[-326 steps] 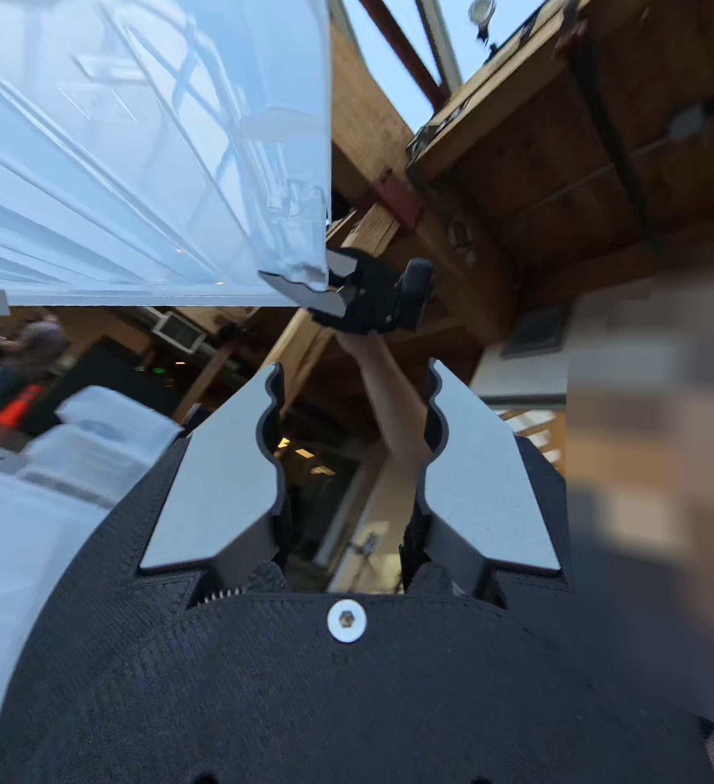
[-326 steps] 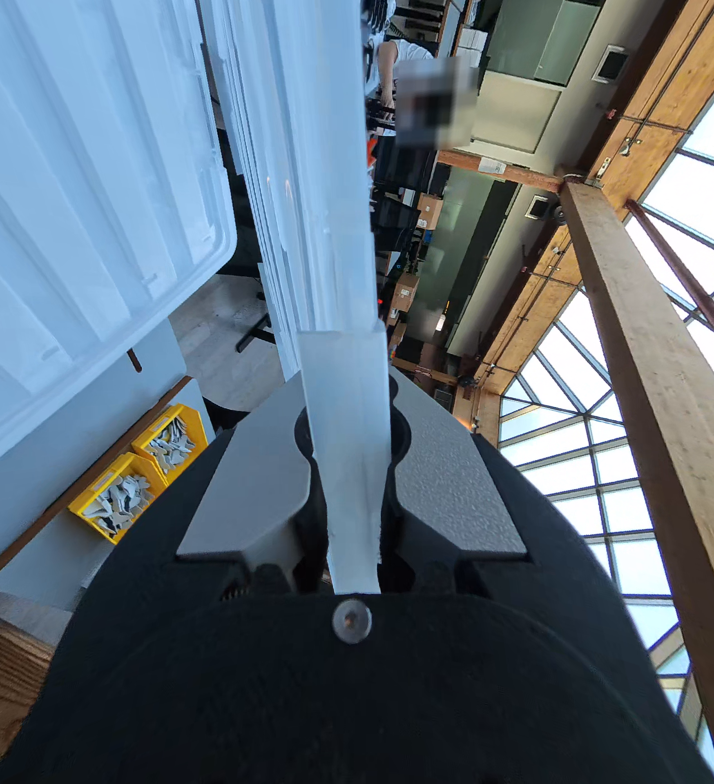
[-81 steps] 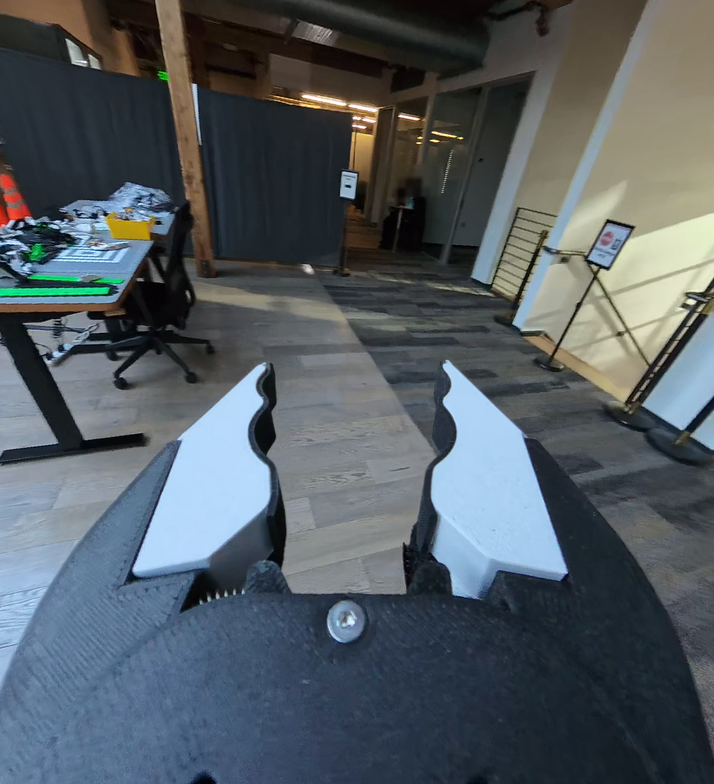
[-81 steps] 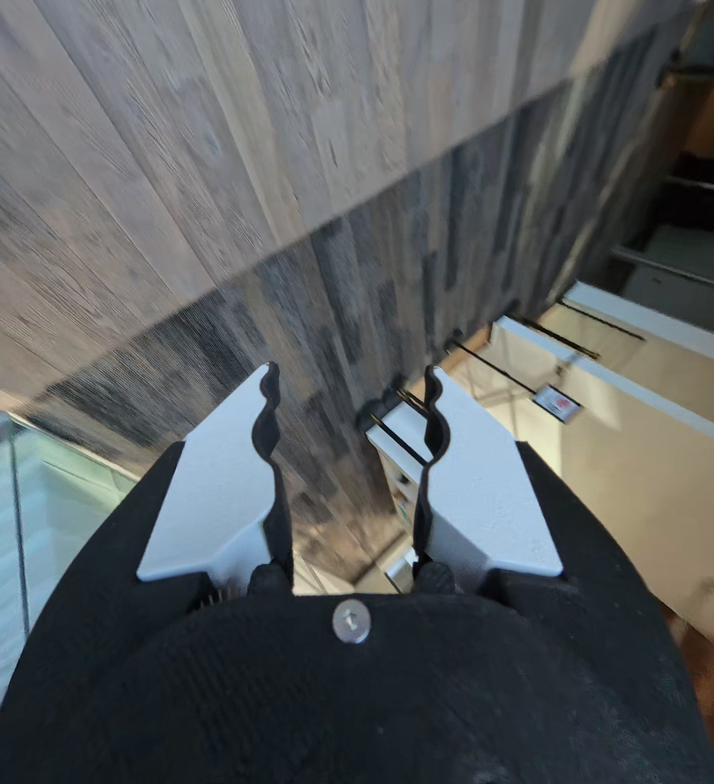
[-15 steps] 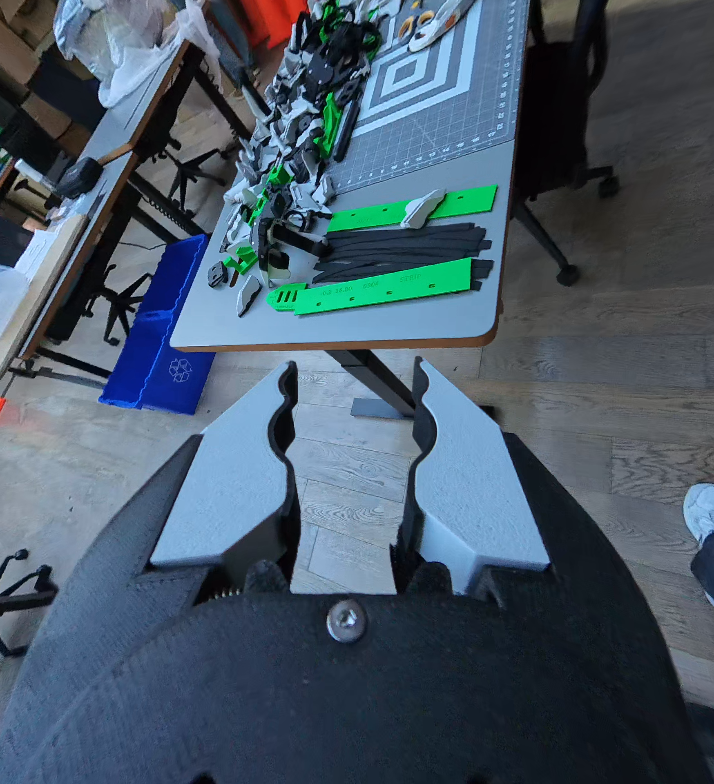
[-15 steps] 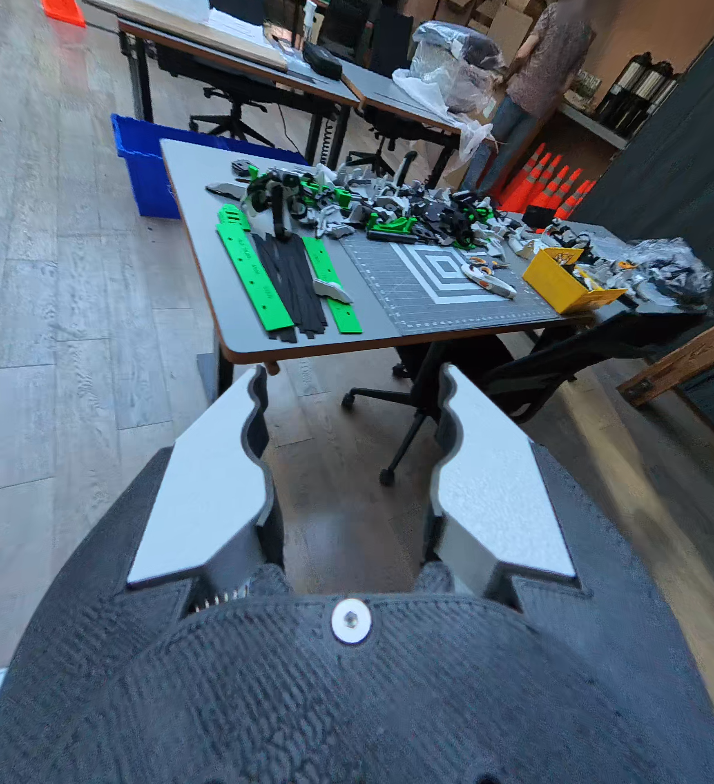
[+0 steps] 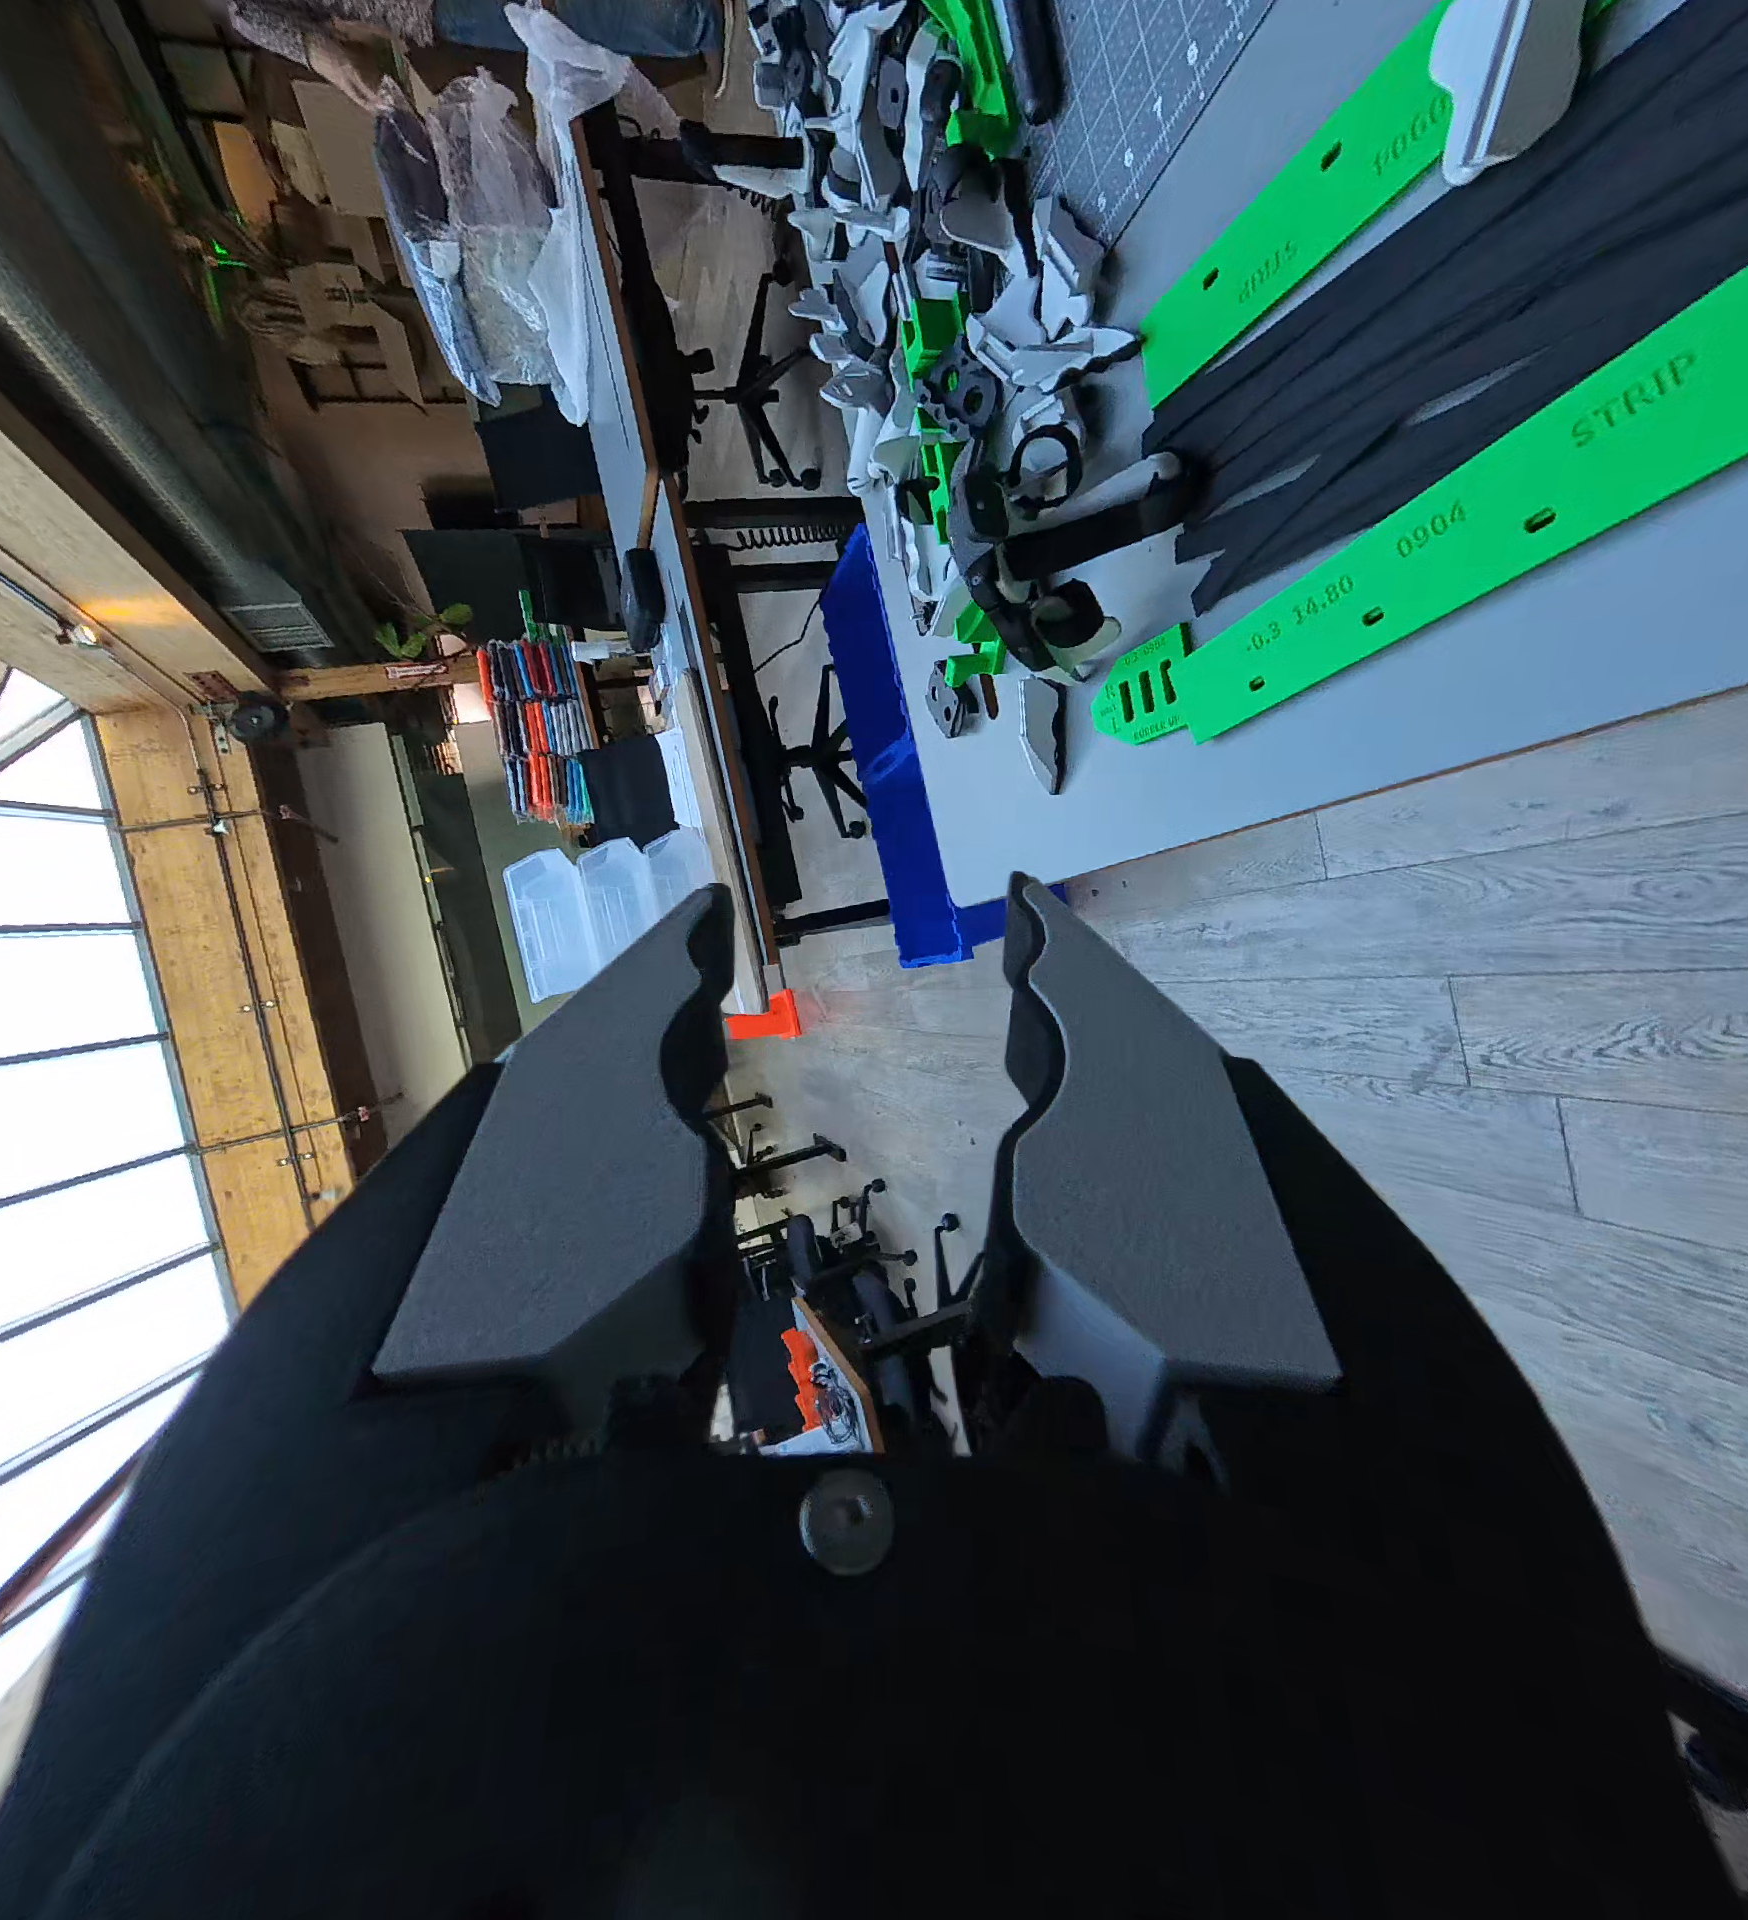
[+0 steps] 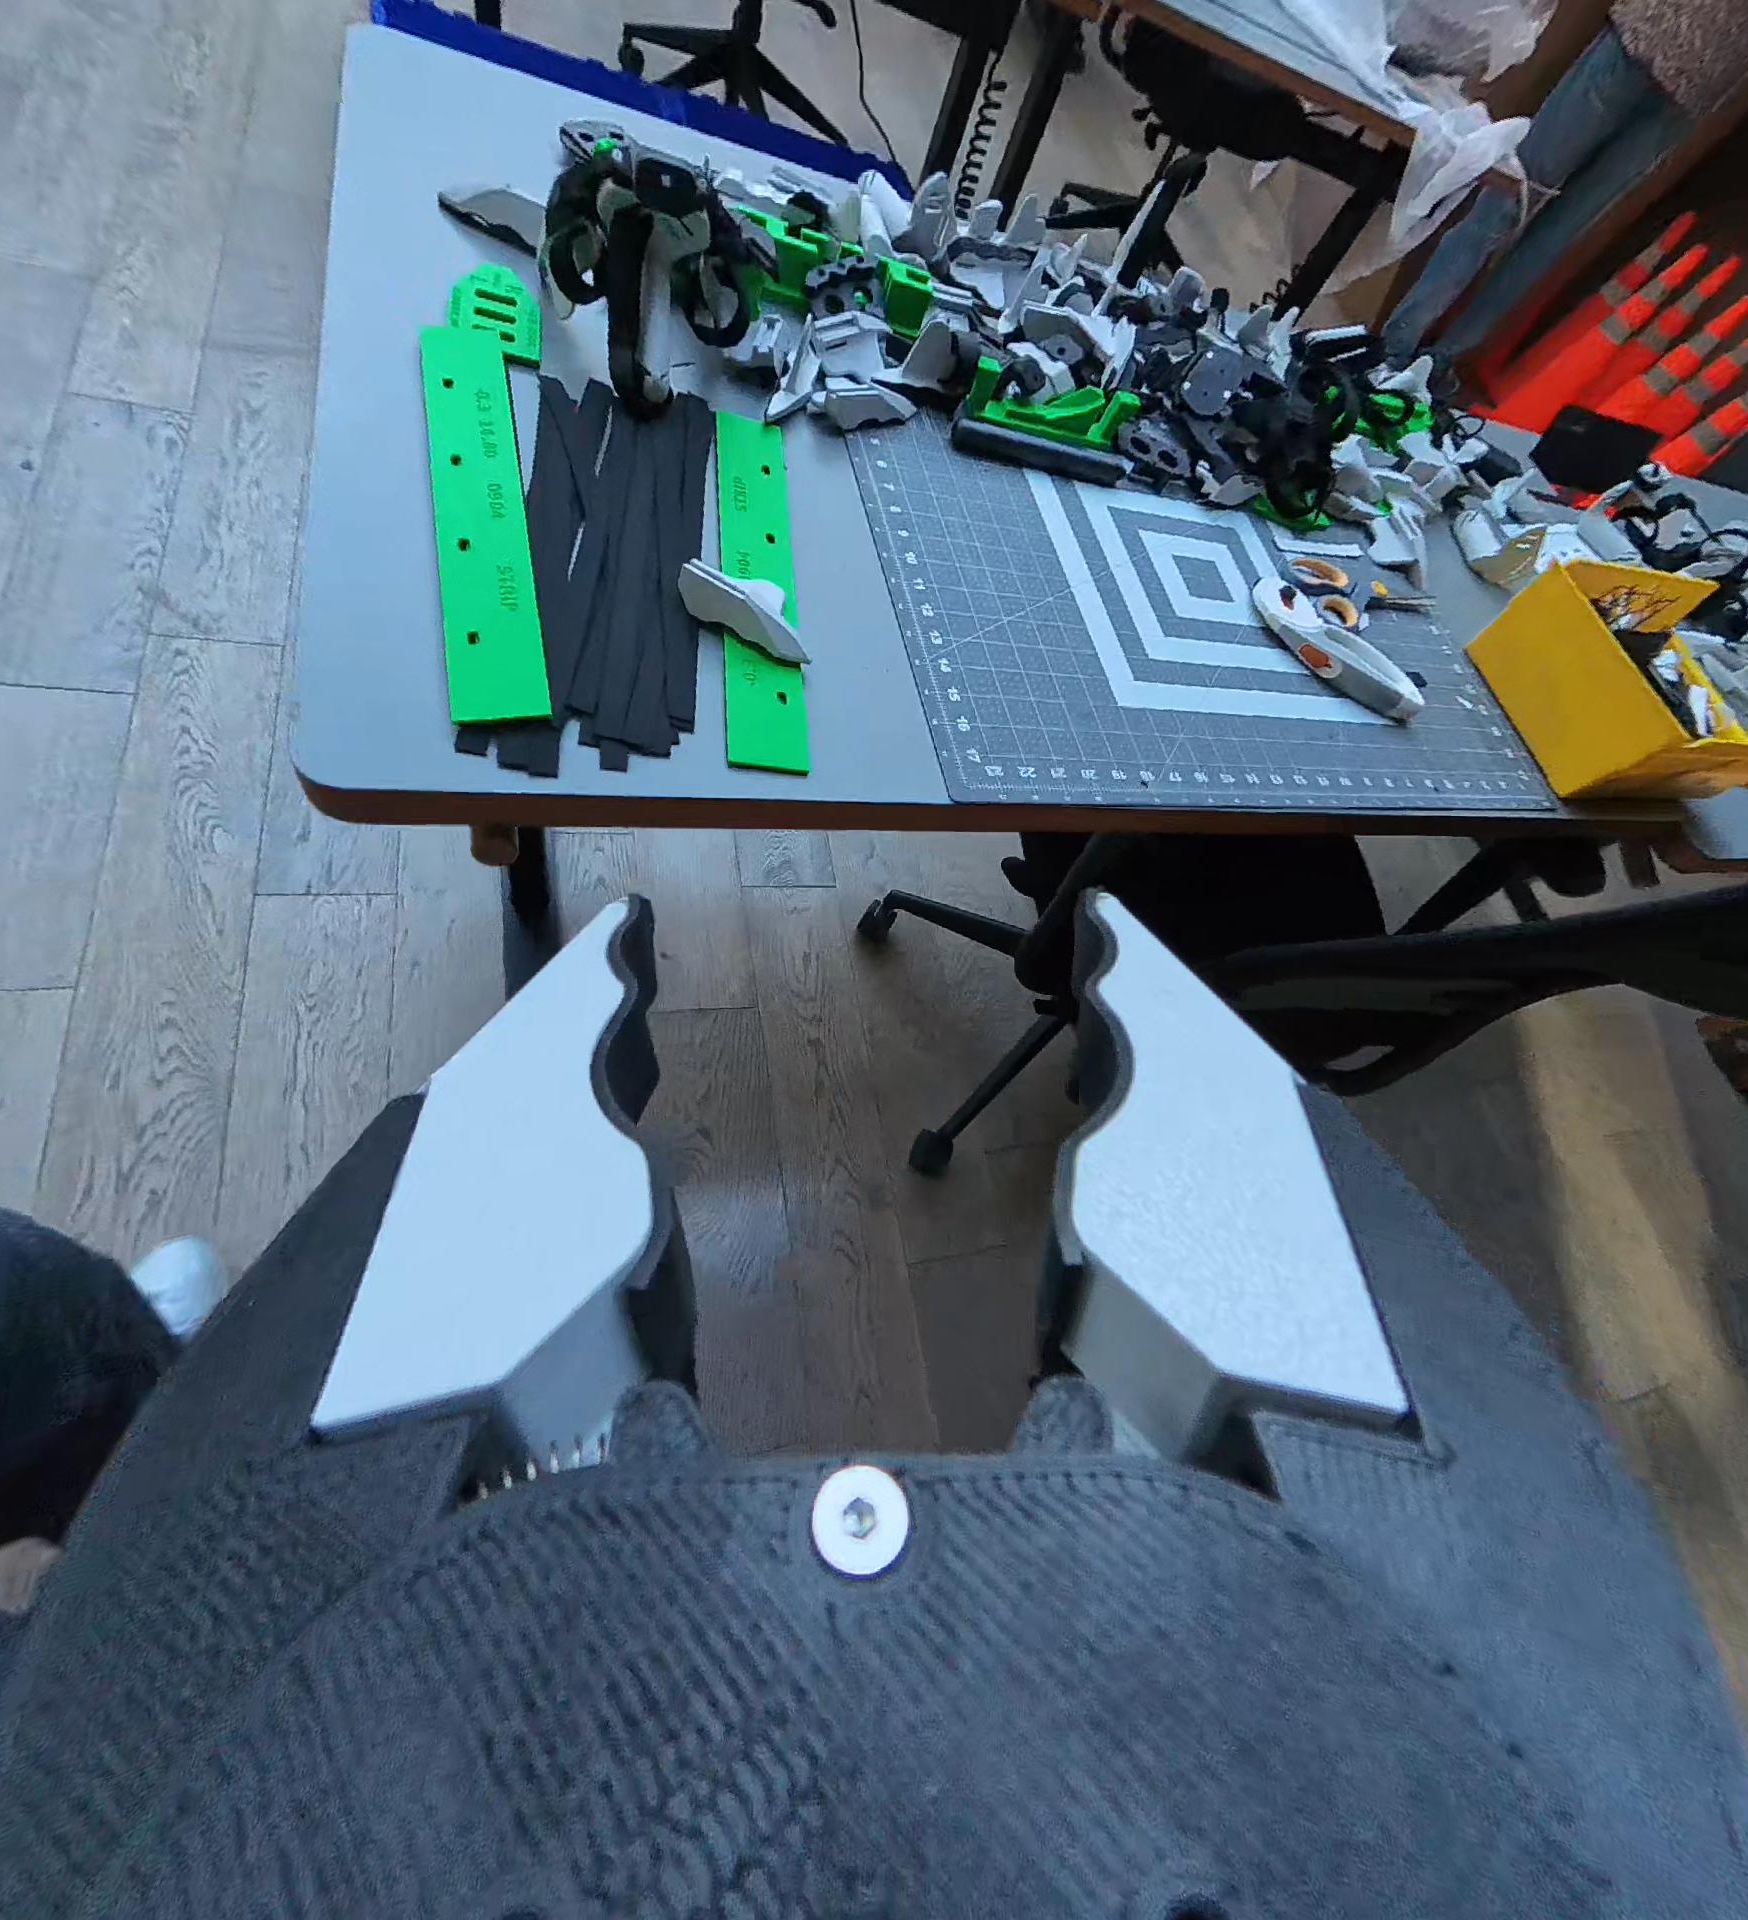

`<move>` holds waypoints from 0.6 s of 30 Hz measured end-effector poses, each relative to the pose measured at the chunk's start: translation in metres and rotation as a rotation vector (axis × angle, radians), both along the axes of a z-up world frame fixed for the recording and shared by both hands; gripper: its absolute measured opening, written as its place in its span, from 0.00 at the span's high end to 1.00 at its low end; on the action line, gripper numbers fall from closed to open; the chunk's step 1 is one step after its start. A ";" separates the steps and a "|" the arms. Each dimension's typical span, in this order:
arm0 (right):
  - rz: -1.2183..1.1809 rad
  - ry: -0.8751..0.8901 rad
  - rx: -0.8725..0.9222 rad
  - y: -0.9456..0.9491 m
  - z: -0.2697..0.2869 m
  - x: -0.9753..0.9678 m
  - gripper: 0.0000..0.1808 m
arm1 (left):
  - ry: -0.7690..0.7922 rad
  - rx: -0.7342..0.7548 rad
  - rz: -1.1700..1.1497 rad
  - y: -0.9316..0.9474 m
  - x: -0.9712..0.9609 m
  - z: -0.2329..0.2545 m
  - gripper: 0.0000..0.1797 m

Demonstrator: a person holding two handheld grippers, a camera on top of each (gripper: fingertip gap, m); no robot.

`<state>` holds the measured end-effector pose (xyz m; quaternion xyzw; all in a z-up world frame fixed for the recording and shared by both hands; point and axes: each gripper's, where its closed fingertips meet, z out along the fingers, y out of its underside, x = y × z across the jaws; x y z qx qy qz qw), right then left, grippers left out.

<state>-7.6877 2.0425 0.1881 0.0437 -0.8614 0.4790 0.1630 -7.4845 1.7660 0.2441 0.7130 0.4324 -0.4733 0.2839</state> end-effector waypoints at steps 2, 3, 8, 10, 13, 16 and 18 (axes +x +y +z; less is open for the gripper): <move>0.026 -0.045 -0.011 -0.025 -0.009 -0.002 0.56 | 0.020 0.030 0.020 -0.012 -0.006 -0.004 0.71; 0.038 -0.058 -0.007 -0.038 -0.015 -0.003 0.56 | 0.023 0.048 0.030 -0.019 -0.008 -0.009 0.71; 0.068 -0.041 0.010 -0.107 -0.037 -0.009 0.57 | 0.069 0.190 0.067 -0.062 -0.011 -0.041 0.71; 0.111 -0.047 0.033 -0.136 -0.046 -0.004 0.56 | 0.202 0.451 0.152 -0.073 -0.007 -0.060 0.68; 0.194 -0.023 0.061 -0.183 -0.066 0.000 0.58 | 0.501 0.916 0.264 -0.073 -0.008 -0.076 0.65; 0.263 -0.046 0.126 -0.214 -0.098 0.008 0.60 | 0.797 1.204 0.328 -0.074 0.000 -0.074 0.62; 0.312 -0.075 0.167 -0.231 -0.124 0.011 0.62 | 0.971 1.292 0.323 -0.079 0.012 -0.068 0.62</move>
